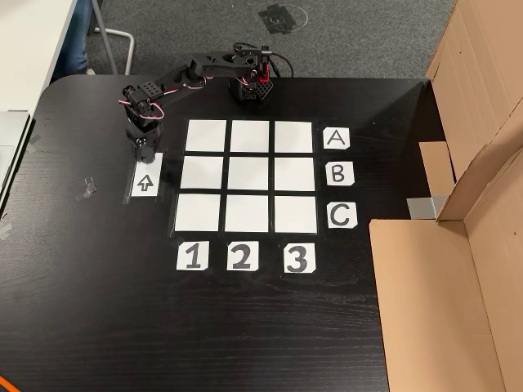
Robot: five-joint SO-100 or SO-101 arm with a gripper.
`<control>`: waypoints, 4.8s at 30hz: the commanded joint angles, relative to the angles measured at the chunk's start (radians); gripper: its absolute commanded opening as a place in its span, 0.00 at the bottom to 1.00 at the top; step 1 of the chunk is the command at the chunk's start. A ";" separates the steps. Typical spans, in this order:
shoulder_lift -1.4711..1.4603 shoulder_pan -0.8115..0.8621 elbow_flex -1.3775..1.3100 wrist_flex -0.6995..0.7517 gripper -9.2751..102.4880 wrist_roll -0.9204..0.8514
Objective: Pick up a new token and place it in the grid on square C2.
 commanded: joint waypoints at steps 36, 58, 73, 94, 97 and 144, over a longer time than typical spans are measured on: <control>0.354 -0.407 0.129 0.035 0.08 0.011; 0.342 -0.684 0.195 -0.029 0.08 0.091; 0.195 -0.730 0.092 -0.120 0.08 0.101; 0.055 -0.825 0.029 -0.166 0.08 0.150; 0.051 -0.831 0.026 -0.169 0.08 0.160; 0.476 -0.747 0.431 -0.370 0.49 0.166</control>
